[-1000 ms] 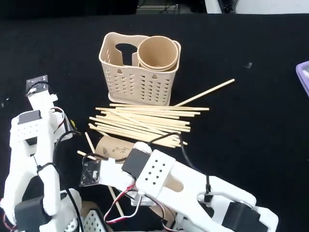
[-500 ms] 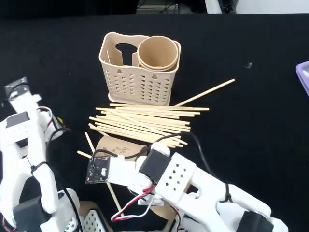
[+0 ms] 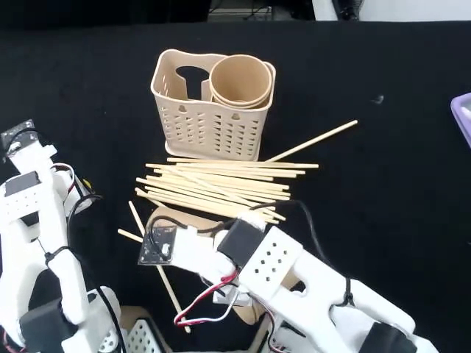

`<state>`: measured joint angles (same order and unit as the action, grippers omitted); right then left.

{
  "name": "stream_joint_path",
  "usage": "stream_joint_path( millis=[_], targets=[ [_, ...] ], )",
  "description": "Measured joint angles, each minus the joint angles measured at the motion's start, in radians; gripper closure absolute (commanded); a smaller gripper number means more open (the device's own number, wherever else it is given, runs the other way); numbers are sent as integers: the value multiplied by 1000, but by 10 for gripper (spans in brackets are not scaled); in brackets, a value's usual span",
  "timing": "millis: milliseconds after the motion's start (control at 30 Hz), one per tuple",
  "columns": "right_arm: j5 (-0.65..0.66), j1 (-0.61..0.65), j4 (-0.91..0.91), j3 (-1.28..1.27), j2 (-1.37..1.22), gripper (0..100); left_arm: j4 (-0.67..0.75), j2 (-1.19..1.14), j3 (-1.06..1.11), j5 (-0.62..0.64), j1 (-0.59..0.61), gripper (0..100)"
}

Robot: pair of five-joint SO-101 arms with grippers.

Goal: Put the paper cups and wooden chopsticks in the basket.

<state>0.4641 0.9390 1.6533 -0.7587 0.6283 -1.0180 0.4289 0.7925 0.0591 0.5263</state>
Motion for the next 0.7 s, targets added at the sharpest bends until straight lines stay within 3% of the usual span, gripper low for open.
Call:
stream_joint_path(
  millis=[400,533,700],
  targets=[
    [64,-192,-3,-28,0,830,0,0,0,0,0,795],
    [107,-258,-8,-49,2,980,0,0,0,0,0,795],
    [152,-318,-11,-38,25,988,0,0,0,0,0,795]
  ],
)
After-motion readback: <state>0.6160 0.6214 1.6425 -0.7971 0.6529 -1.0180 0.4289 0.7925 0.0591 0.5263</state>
